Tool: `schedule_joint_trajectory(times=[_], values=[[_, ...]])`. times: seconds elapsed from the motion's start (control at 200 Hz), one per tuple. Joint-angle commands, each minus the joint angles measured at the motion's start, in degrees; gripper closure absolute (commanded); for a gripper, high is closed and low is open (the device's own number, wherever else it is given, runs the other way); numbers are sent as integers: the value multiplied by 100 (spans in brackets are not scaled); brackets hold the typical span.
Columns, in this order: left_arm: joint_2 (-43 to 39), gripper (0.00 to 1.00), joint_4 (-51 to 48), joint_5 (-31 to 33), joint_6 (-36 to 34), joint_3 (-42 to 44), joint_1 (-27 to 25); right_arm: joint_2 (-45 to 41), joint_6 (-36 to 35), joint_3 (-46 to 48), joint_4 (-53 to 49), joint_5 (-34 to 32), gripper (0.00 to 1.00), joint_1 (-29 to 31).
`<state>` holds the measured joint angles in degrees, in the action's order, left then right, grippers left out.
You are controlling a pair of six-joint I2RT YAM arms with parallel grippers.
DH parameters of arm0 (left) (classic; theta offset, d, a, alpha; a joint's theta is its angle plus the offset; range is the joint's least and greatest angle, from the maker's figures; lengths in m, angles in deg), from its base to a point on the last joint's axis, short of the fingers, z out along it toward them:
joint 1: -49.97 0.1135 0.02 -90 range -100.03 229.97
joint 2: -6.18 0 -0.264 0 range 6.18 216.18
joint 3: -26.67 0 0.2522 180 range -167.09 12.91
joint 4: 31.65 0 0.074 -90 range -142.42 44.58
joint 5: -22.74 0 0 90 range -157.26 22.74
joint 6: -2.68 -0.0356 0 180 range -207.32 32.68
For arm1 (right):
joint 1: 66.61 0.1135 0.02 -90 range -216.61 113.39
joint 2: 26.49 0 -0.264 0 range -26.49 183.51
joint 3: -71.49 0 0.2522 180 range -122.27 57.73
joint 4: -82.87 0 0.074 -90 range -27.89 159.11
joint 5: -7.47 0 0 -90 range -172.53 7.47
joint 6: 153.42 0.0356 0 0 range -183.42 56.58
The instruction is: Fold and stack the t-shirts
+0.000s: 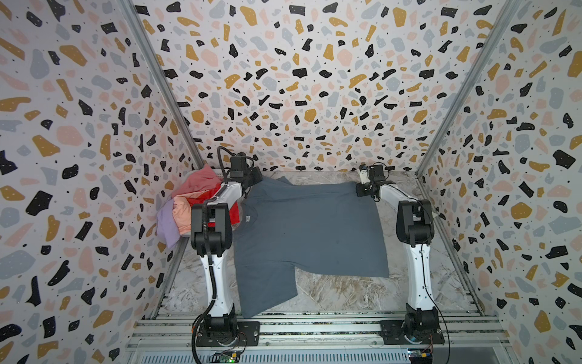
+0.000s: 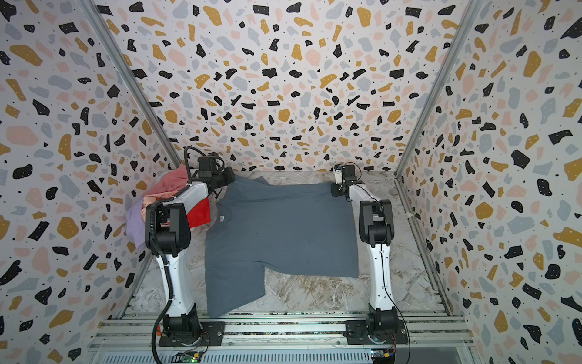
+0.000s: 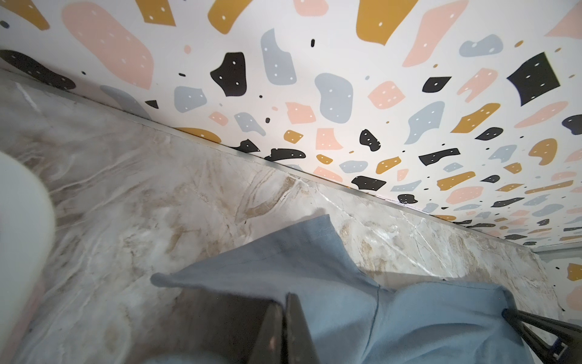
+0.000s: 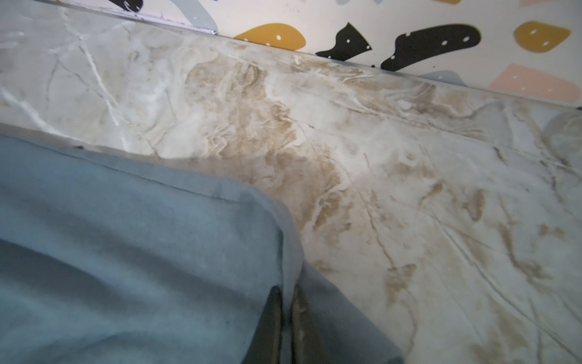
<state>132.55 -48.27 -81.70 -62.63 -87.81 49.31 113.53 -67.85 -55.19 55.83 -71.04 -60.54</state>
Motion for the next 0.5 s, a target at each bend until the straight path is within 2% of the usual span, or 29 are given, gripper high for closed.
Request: schedule_joint_trajectory(times=[0.0, 0.065, 0.315, 0.34, 0.385, 0.431, 0.491], values=[[-206, 100, 44, 16, -104, -39, 5, -663, -301, -29, -464, 557, 86, -93], [-209, 100, 35, 8, -106, -35, 5, -713, -358, 30, -586, 739, 83, -137], [-227, 100, 39, -76, -60, -26, 5, -578, -377, 63, -770, 915, 83, -238], [-231, 100, 35, -85, -61, -21, 0, -548, -334, 34, -800, 952, 80, -243], [-249, 100, 30, -86, -61, -10, 5, -459, -187, -106, -928, 996, 68, -253], [-261, 100, 22, -93, -61, -1, 5, -373, -64, -248, -1088, 1112, 60, -273], [-283, 100, 21, -85, -60, 26, 3, -368, 164, -205, -1069, 1147, 58, -279]])
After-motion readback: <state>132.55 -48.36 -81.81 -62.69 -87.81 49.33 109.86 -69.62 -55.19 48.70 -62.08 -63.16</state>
